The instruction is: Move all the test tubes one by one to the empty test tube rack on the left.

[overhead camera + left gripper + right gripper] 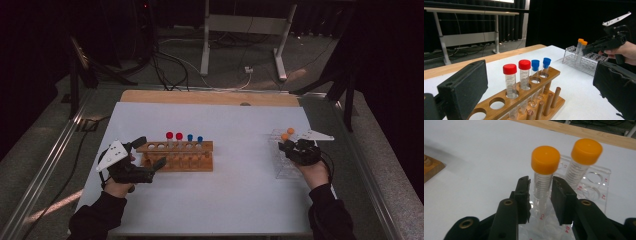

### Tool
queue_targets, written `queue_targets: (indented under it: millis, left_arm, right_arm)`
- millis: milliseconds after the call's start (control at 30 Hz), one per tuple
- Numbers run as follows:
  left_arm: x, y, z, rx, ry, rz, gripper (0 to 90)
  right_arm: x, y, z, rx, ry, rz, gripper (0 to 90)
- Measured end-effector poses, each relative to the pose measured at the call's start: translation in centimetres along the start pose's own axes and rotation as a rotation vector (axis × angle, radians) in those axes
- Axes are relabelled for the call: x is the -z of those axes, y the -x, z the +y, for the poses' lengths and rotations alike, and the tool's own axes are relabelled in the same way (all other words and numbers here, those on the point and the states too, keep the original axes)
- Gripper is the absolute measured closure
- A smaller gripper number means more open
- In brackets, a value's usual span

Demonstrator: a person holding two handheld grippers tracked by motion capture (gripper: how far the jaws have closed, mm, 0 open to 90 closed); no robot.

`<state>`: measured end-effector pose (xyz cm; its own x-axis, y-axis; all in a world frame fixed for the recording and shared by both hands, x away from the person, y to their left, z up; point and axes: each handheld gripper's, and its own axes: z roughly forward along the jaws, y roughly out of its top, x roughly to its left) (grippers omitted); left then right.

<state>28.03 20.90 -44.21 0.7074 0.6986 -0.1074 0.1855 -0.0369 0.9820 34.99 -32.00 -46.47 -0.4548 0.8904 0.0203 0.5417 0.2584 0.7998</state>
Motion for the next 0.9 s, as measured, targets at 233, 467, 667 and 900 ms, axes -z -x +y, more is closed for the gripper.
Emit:
queue_targets:
  millis: [233,467,667,900]
  left_arm:
    - [0.0,-0.1,0.0,0.003,-0.001,0.000,0.6]
    - [0.0,0.0,0.0,-0.001,-0.002,-0.001,0.6]
    - [0.1,0.0,0.1,-0.009,-0.002,-0.006,0.7]
    - [0.2,0.1,0.6,0.002,0.001,-0.014,0.7]
  right_arm:
    - [-0.1,-0.1,0.1,0.000,0.001,-0.022,74.3]
    - [0.8,-0.2,0.7,0.009,0.036,-0.022,74.7]
    - [2.3,-0.1,1.5,0.004,0.082,-0.019,74.7]
    - [4.3,-0.5,2.5,0.013,0.147,-0.018,74.7]
